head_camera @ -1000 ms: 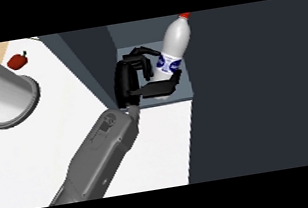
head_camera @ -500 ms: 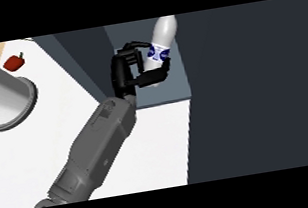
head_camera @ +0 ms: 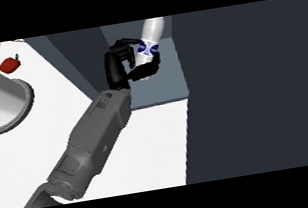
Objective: Pick up the bottled water, place it into the cabinet and close the cabinet
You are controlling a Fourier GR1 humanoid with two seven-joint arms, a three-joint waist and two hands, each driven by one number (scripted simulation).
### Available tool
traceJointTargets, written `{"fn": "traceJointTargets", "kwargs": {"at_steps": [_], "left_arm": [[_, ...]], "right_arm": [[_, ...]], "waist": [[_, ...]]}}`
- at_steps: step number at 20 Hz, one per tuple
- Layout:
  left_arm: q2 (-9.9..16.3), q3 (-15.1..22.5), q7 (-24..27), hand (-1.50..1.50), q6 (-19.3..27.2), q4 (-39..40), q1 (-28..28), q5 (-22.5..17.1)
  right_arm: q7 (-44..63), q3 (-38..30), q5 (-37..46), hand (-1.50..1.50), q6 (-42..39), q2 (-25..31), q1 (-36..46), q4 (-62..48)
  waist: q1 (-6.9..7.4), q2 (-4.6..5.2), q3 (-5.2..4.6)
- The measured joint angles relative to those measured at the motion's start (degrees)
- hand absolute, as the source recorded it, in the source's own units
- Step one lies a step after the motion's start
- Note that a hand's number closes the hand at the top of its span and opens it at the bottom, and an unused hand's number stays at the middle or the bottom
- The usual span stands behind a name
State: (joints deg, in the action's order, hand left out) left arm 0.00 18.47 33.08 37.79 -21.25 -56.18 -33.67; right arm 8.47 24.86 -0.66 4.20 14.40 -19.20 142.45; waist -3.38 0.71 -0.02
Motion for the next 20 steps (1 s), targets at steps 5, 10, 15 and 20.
{"fn": "traceJointTargets", "kwargs": {"at_steps": [5, 10, 15, 20], "left_arm": [[0.12, -0.92, 2.39, -1.50, 0.19, 6.38, -3.38, 1.18], [0.17, -1.43, 2.33, -1.50, 0.22, 10.06, -6.59, 1.59], [0.23, -3.09, 3.60, -1.50, -0.99, 12.73, -8.18, 1.38], [0.24, -4.66, 5.17, -1.50, -3.19, 13.31, -8.00, 0.51]], "right_arm": [[-0.38, -1.06, -0.36, -1.50, -1.06, 0.17, 0.22, -0.29], [-1.45, -1.72, -0.72, -1.50, -2.45, 0.35, -0.50, -0.21], [-1.94, -1.60, -0.87, -1.50, -2.92, -0.08, -0.54, -0.23], [-2.56, -1.43, -1.02, -1.50, -3.49, -0.40, -1.26, -0.24]], "waist": [[-0.10, 0.26, -0.01], [-0.78, 0.44, 0.00], [-1.03, 0.69, -0.03], [-1.21, 0.68, -0.04]]}}
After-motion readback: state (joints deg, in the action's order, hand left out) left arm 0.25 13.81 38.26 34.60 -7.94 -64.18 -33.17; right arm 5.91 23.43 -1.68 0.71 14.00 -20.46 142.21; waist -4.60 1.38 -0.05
